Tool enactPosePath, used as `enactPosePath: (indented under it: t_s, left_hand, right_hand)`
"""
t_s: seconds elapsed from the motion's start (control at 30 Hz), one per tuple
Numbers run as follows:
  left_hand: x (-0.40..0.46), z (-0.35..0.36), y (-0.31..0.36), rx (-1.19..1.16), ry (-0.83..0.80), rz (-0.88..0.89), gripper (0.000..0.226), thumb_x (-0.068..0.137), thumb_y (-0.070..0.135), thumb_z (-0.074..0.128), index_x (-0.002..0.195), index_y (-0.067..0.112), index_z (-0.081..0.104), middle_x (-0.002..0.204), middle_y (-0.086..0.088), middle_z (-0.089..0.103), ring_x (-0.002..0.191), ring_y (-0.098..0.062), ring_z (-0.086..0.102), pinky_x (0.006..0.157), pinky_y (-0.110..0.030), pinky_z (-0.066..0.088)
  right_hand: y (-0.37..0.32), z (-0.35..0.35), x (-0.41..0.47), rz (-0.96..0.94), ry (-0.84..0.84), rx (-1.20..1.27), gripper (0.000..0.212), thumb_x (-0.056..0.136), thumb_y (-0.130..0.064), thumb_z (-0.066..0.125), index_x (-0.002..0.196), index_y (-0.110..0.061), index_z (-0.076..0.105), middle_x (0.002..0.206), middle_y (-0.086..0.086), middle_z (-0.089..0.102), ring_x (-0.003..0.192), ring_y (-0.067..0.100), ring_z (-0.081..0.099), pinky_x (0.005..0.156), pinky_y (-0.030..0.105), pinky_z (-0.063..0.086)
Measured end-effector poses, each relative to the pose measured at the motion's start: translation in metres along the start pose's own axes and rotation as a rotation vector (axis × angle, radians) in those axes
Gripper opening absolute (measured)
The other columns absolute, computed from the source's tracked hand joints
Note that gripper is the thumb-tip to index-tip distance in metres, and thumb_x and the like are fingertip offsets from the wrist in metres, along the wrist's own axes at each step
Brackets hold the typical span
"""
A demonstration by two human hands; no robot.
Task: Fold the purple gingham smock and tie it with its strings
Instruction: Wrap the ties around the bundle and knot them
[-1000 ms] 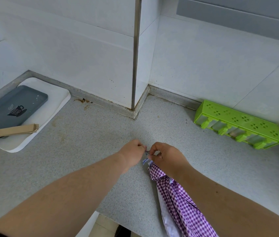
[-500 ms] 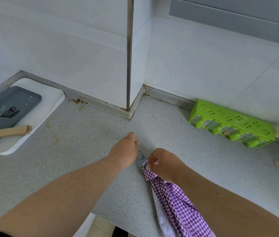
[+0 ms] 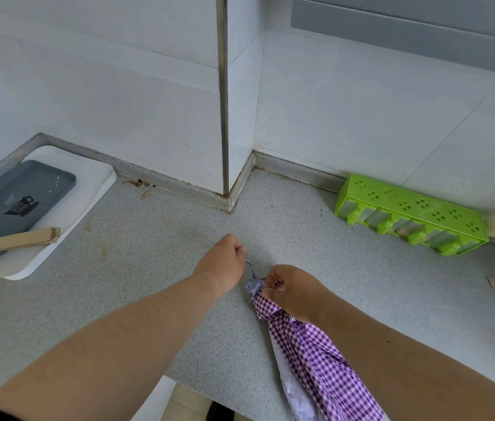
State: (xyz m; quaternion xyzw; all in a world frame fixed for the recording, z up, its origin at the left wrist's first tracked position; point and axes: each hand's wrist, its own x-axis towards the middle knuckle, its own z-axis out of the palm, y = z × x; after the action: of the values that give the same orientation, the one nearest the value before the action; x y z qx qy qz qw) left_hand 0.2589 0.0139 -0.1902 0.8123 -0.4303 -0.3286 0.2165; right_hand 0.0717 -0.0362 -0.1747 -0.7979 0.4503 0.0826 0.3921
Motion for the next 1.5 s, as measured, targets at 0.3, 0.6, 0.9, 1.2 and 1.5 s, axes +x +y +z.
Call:
enactPosePath:
  t_s: [0.3,0.6,0.9,1.2,1.5]
  left_hand:
    - [-0.007,0.0,-0.002,-0.063,-0.265,-0.355,0.068,0.105,0.063,0.037,0.137,0.008,0.059,0.096,-0.002,0.066,0.081,-0.016,0.065,0.072,-0.033,0.057]
    - [-0.008,0.026,-0.006,-0.101,-0.324,-0.435,0.054,0.097,0.062,0.058,0.124,0.016,0.063,0.109,-0.005,0.07,0.098,-0.019,0.068,0.085,-0.035,0.06]
    - [-0.011,0.029,0.007,0.048,-0.306,-0.217,0.021,0.101,0.027,0.059,0.105,0.009,0.07,0.102,-0.013,0.074,0.096,-0.029,0.074,0.083,-0.042,0.064]
    - [-0.038,-0.005,0.051,0.024,-0.281,0.13,0.026,0.101,0.034,0.068,0.077,0.026,0.06,0.075,0.006,0.06,0.064,-0.004,0.056,0.057,-0.02,0.042]
    - [-0.069,-0.061,0.116,0.149,-0.312,0.301,0.021,0.1,0.036,0.069,0.079,0.034,0.07,0.074,0.012,0.069,0.069,-0.002,0.062,0.065,-0.025,0.044]
  right_hand:
    - [0.008,0.001,0.001,0.076,0.067,-0.018,0.047,0.094,-0.009,0.051,0.131,-0.037,0.058,0.127,-0.018,0.063,0.119,0.01,0.058,0.103,0.031,0.05]
    - [0.008,0.002,-0.008,-0.029,-0.05,-0.214,0.034,0.103,-0.029,0.056,0.134,-0.041,0.065,0.132,-0.01,0.061,0.122,0.017,0.053,0.107,0.038,0.044]
    - [0.006,-0.002,-0.02,-0.005,-0.106,-0.042,0.038,0.103,-0.016,0.05,0.135,-0.03,0.064,0.129,-0.008,0.065,0.111,0.008,0.06,0.096,0.021,0.048]
    - [0.008,-0.031,-0.027,-0.003,0.174,-0.085,0.027,0.103,-0.018,0.053,0.125,-0.027,0.067,0.124,-0.003,0.063,0.114,0.018,0.061,0.098,0.033,0.052]
    - [-0.015,-0.08,-0.053,-0.107,0.15,-0.211,0.019,0.099,-0.028,0.05,0.109,-0.035,0.065,0.105,-0.007,0.07,0.105,0.021,0.062,0.1,0.043,0.044]
